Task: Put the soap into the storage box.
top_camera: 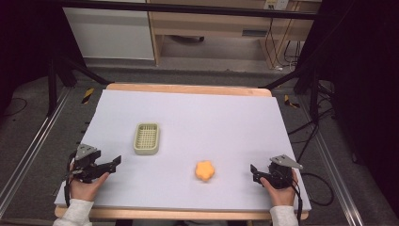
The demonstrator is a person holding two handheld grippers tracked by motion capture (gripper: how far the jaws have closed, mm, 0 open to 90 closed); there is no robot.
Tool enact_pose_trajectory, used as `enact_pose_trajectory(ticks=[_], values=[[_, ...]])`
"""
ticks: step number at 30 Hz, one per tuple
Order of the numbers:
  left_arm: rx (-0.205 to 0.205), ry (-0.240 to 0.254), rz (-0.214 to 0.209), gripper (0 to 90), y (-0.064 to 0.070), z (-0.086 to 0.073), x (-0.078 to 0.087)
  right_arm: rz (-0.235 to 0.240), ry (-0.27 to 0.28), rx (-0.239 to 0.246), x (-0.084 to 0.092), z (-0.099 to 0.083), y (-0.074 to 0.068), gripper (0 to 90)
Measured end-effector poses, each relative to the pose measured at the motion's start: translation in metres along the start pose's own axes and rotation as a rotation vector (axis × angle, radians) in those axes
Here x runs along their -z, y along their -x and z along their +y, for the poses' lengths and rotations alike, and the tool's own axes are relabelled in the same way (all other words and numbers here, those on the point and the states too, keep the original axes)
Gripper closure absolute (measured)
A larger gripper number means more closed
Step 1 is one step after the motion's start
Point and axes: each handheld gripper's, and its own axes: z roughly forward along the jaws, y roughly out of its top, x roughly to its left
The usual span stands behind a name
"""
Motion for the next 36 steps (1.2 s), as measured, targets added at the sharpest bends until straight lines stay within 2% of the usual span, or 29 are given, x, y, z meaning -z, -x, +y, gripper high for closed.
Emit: enact_pose_trajectory(ticks=[16, 22, 36], values=[[-0.03, 0.028, -0.031, 15.9, 0.022, 0.006, 0.001, 0.006, -0.004, 0.002, 0.0, -0.001, 0.0, 12.0], [-0.053, 0.022, -0.042, 15.9, 0.028, 0.008, 0.0, -0.003, -0.005, -0.001, 0.0, -0.001, 0.001, 12.0], [-0.068, 0.02, -0.079, 15.9, 0.043, 0.012, -0.004, 0.005, -0.009, -0.003, 0.0, 0.0, 0.001, 11.9]])
